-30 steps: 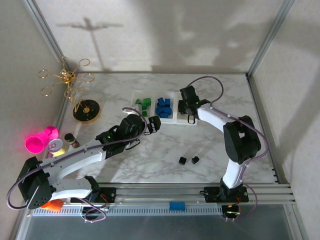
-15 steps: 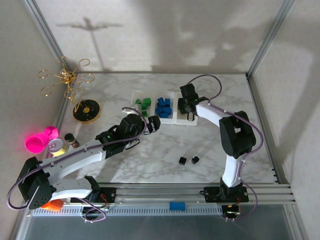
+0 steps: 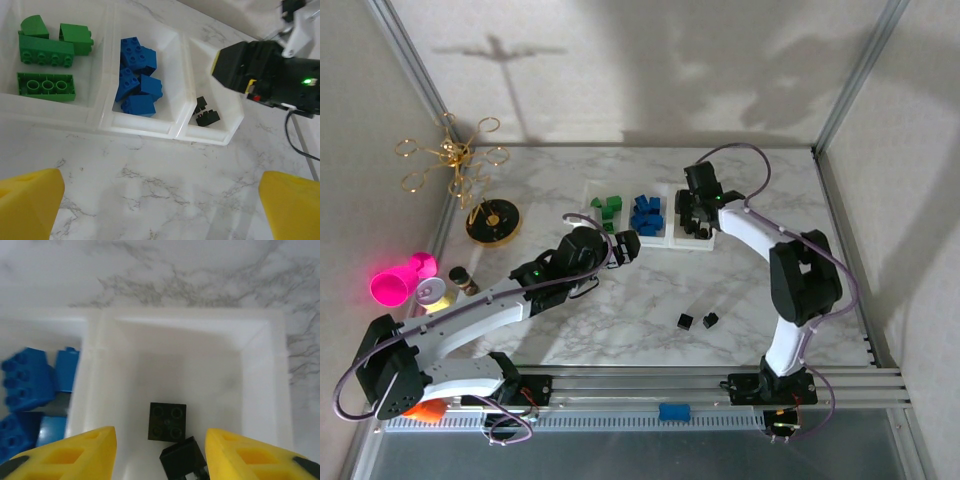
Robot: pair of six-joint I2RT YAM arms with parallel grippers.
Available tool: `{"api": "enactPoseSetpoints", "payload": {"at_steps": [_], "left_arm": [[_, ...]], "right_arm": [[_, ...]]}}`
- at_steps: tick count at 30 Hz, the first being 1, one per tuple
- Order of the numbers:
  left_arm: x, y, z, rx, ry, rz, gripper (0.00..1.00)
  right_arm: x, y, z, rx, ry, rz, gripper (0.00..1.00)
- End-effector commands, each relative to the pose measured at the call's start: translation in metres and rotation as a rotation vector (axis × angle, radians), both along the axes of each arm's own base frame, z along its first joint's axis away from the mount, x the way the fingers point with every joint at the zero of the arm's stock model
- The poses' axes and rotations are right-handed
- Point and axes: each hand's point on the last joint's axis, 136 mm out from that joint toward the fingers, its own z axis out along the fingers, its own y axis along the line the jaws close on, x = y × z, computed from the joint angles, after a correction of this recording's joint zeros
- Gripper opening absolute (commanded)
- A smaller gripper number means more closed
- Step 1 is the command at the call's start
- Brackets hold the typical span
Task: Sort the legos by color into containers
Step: Place the lego in the container, then pick up the lego from the bottom-center of the table.
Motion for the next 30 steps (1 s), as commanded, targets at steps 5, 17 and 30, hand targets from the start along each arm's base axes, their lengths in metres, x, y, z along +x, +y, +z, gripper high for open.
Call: {"api": "enactPoseSetpoints", "payload": {"at_steps": [5, 17, 30], "left_arm": [[-0.013, 0.004, 0.005, -0.043, 0.000, -0.028, 1.00], [-0.049, 0.000, -0.020, -0.097, 0.075, -0.082, 1.00], [-0.071, -0.024, -0.040, -0.078, 0.124, -0.141, 1.00]], "right_arm": [[-0.066, 0.006, 0.013, 0.026, 0.029, 0.067, 0.55], [-0.199, -0.030, -0.039, 0.021, 0.257, -0.010, 0.62], [-0.286, -0.061, -0.079, 0.027, 0.412, -0.237, 0.66]]}}
